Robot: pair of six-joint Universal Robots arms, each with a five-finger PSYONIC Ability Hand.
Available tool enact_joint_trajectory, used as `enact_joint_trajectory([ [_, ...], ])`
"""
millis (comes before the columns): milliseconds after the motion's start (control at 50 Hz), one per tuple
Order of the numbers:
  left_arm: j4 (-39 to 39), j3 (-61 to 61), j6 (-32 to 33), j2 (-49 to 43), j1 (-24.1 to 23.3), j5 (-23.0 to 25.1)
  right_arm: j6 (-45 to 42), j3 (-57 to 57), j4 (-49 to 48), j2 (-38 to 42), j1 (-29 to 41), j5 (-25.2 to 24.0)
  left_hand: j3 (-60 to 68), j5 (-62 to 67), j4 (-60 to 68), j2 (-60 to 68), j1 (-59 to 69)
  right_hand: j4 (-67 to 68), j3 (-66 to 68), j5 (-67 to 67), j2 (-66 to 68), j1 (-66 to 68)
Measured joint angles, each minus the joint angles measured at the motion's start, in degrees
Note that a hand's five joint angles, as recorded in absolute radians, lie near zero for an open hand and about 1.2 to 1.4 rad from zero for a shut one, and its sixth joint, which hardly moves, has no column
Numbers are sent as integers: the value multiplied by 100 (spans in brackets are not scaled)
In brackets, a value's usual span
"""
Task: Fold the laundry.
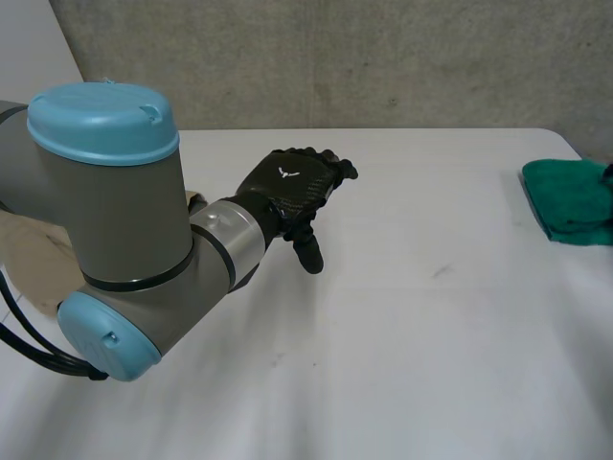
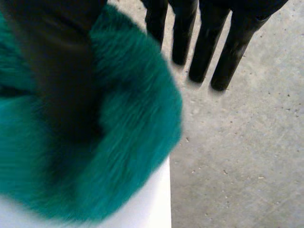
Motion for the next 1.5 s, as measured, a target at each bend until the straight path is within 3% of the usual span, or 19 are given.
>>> enact_joint_trajectory([
  [20, 0, -1, -1, 0, 0, -1, -82, -14, 3, 4, 3, 33, 0, 0, 0, 0, 0, -933, -929, -901, -997, -541],
  [60, -1, -2, -2, 0, -1, -1, -227, -16, 14, -12, 7, 95, 0, 0, 0, 0, 0, -1792, -1808, -1697, -1692, -862],
  [300, -10, -35, -8, 19, -13, -2, -1318, 528, 850, -814, 20, 347, 0, 0, 0, 0, 0, -1832, -1883, -1757, -1749, -866],
  [380, -19, -85, -14, 41, -15, -2, -2023, 1126, 1725, -1353, 16, 412, 0, 0, 0, 0, 0, -1832, -1883, -1757, -1749, -866],
  [520, -19, -188, -24, 101, 6, -4, -2761, 1794, 2528, -1978, -186, 1034, 0, 0, 0, 0, 0, -1832, -1883, -1757, -1749, -977],
  [680, 11, -364, -37, 384, 270, -79, -3473, 1699, 2271, -2413, -455, 1964, 0, 0, 0, 0, 0, -1832, -1883, -1757, -1749, -977],
  [800, 178, -560, -49, 670, 715, -163, -3553, 1705, 1159, -3058, -366, 2384, 0, 0, -34, 0, 0, -1832, -1883, -1757, -1749, -977],
  [920, 447, -775, -45, 884, 1238, -238, -2650, 2522, 199, -3866, 326, 2174, 0, 0, -34, 0, 0, -1832, -1883, -1757, -1749, -977],
  [1060, 609, -868, 23, 1013, 1852, -371, -1364, 4290, -468, -5113, 1289, 1286, 0, 0, -34, 0, 0, -1832, -1883, -1757, -1749, -977],
  [1180, 645, -835, 228, 974, 2448, -389, -880, 5832, -843, -5951, 2183, 629, 0, 0, -35, 0, 0, -1832, -1883, -1757, -1749, -977],
  [1220, 645, -786, 507, 824, 2803, -380, -812, 6604, -993, -6209, 2737, 423, 0, 0, -35, 0, 0, -1832, -1883, -1784, -1749, -977],
  [1380, 638, -569, 1675, 13, 3494, -359, -839, 7988, -1122, -6357, 3976, 342, 0, 0, -35, 0, 0, -1832, -1884, -1808, -1749, -977],
  [1500, 631, -364, 2444, -698, 3904, -348, -865, 8567, -1277, -6274, 4353, 386, 0, 0, -35, 0, 0, -1832, -1884, -1808, -1749, -977],
])
